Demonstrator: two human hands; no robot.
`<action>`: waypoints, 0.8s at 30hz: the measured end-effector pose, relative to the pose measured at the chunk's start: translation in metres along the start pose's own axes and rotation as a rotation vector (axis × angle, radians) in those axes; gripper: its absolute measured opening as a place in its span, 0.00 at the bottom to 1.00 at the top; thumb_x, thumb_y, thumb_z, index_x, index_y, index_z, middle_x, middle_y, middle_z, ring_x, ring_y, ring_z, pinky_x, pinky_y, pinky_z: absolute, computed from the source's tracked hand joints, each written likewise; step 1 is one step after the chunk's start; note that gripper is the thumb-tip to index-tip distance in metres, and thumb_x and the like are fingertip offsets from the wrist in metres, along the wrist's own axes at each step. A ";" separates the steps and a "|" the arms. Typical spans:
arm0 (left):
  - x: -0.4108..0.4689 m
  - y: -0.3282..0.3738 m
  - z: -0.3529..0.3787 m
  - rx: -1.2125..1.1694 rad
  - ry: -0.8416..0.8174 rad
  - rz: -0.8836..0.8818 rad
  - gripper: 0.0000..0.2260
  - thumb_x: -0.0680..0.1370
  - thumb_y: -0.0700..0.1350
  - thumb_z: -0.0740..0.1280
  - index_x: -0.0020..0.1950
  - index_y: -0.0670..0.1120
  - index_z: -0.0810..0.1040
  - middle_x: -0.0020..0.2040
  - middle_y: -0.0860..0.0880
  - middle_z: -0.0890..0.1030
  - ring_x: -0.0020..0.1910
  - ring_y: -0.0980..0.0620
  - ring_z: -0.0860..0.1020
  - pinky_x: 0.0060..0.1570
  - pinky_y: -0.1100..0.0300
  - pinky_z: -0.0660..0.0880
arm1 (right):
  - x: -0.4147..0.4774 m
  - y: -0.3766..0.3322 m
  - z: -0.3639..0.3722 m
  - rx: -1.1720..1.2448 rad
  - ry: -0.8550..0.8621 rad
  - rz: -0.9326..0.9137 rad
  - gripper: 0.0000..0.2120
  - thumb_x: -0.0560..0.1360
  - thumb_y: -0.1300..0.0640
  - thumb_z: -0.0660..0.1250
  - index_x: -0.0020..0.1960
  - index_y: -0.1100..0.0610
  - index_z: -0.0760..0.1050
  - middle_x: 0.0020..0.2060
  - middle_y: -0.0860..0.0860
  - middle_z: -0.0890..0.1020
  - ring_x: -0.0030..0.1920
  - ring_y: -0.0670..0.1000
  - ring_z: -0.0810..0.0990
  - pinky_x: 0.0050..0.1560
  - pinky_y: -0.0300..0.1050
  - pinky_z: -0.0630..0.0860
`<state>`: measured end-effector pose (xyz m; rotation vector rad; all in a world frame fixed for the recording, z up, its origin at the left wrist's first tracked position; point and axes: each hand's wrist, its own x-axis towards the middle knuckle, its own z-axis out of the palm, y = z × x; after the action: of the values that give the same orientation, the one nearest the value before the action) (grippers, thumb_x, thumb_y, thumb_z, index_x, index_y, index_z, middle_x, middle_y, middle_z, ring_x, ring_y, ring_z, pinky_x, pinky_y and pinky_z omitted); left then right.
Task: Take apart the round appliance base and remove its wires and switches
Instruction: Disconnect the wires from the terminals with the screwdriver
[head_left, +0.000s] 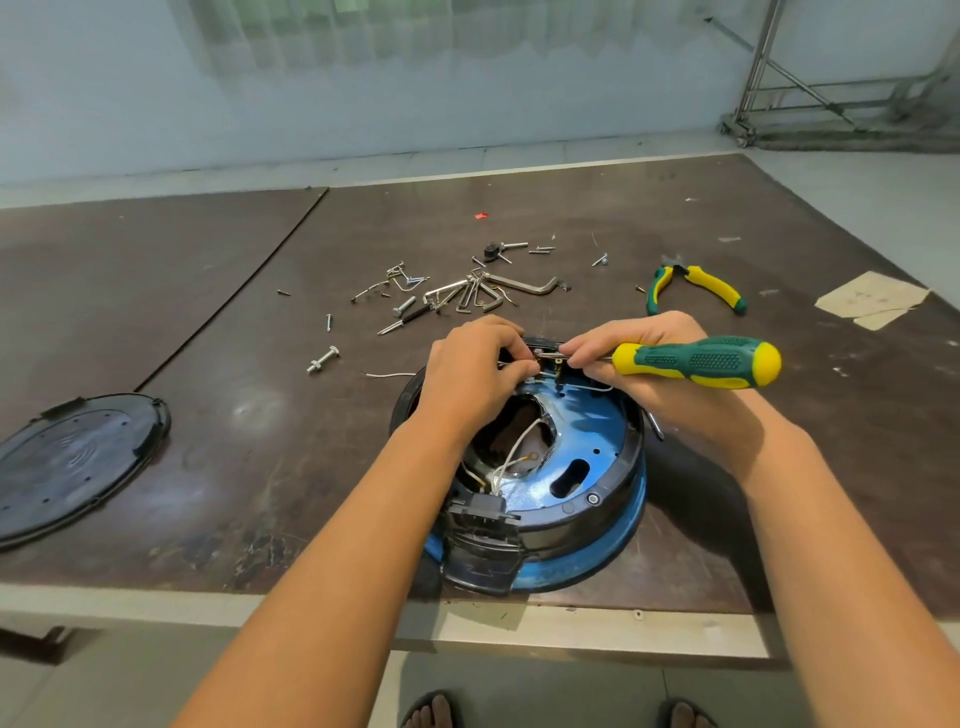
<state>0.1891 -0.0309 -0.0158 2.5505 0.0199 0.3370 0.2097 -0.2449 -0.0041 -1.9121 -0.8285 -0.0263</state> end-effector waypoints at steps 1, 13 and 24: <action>0.000 0.000 0.000 -0.004 -0.001 0.001 0.06 0.75 0.51 0.74 0.39 0.59 0.80 0.61 0.58 0.79 0.59 0.54 0.76 0.61 0.42 0.72 | 0.001 -0.001 0.001 -0.006 -0.006 0.009 0.06 0.76 0.70 0.71 0.49 0.64 0.86 0.53 0.57 0.87 0.56 0.54 0.86 0.61 0.57 0.81; 0.000 0.003 -0.002 -0.049 -0.028 0.004 0.05 0.75 0.47 0.73 0.40 0.55 0.82 0.62 0.56 0.79 0.60 0.52 0.76 0.64 0.42 0.70 | 0.001 -0.012 0.001 -0.049 0.048 0.055 0.06 0.76 0.68 0.72 0.51 0.62 0.86 0.50 0.55 0.88 0.54 0.53 0.86 0.60 0.58 0.82; -0.001 0.004 -0.005 -0.054 -0.040 0.039 0.08 0.76 0.46 0.72 0.38 0.57 0.80 0.61 0.57 0.79 0.61 0.54 0.75 0.64 0.42 0.70 | 0.009 -0.021 0.014 -0.016 0.161 0.319 0.06 0.81 0.57 0.69 0.51 0.51 0.84 0.32 0.50 0.86 0.47 0.48 0.86 0.49 0.39 0.77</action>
<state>0.1866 -0.0316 -0.0104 2.5058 -0.0529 0.2975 0.2002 -0.2237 0.0091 -2.0077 -0.4120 0.0076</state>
